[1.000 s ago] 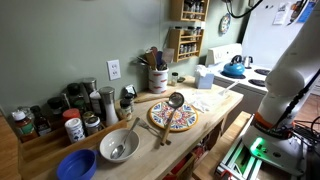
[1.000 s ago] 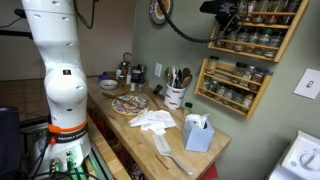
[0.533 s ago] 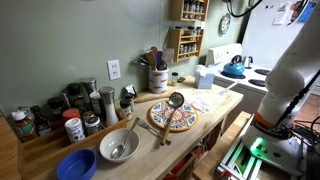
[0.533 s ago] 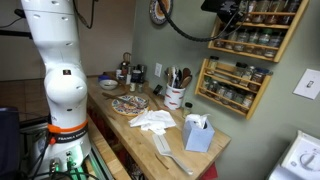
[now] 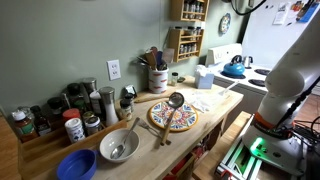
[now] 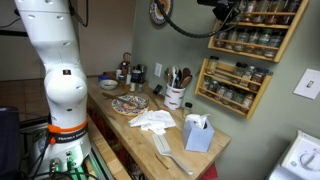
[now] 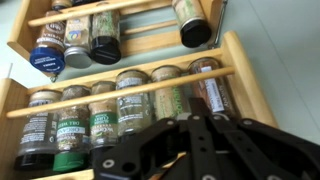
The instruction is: Pick up the full spice bottle near the blue paper towels box and put it in the second top spice rack
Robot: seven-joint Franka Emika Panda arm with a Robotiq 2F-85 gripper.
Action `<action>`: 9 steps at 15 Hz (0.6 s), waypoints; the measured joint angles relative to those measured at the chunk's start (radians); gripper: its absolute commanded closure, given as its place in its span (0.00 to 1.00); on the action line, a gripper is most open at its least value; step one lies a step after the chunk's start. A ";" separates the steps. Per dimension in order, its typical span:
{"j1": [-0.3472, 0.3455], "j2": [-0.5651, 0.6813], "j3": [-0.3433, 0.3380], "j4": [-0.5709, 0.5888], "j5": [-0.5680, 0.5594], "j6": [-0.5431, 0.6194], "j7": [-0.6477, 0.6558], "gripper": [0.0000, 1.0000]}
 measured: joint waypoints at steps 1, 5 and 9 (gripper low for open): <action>-0.001 -0.023 -0.004 0.001 -0.010 -0.058 -0.006 0.67; -0.002 -0.107 -0.004 -0.001 -0.090 -0.244 -0.013 0.35; -0.001 -0.163 0.036 -0.031 -0.197 -0.331 0.003 0.07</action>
